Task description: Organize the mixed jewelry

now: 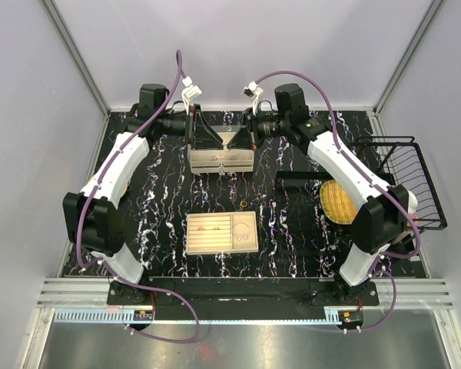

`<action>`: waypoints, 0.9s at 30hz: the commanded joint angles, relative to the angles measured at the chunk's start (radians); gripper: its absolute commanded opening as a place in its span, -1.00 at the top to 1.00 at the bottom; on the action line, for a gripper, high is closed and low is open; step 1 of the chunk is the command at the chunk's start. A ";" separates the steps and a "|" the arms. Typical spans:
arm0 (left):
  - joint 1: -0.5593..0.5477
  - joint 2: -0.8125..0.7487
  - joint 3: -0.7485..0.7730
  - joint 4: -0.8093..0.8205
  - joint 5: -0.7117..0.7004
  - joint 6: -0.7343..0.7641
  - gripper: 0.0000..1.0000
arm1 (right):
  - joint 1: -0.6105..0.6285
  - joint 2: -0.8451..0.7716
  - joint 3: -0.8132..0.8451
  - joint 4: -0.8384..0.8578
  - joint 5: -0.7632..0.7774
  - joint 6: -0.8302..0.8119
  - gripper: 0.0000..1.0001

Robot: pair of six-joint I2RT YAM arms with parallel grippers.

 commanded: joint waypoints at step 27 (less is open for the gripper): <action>-0.031 0.015 -0.021 -0.013 0.027 0.079 0.60 | 0.009 -0.042 0.028 0.028 -0.018 -0.002 1.00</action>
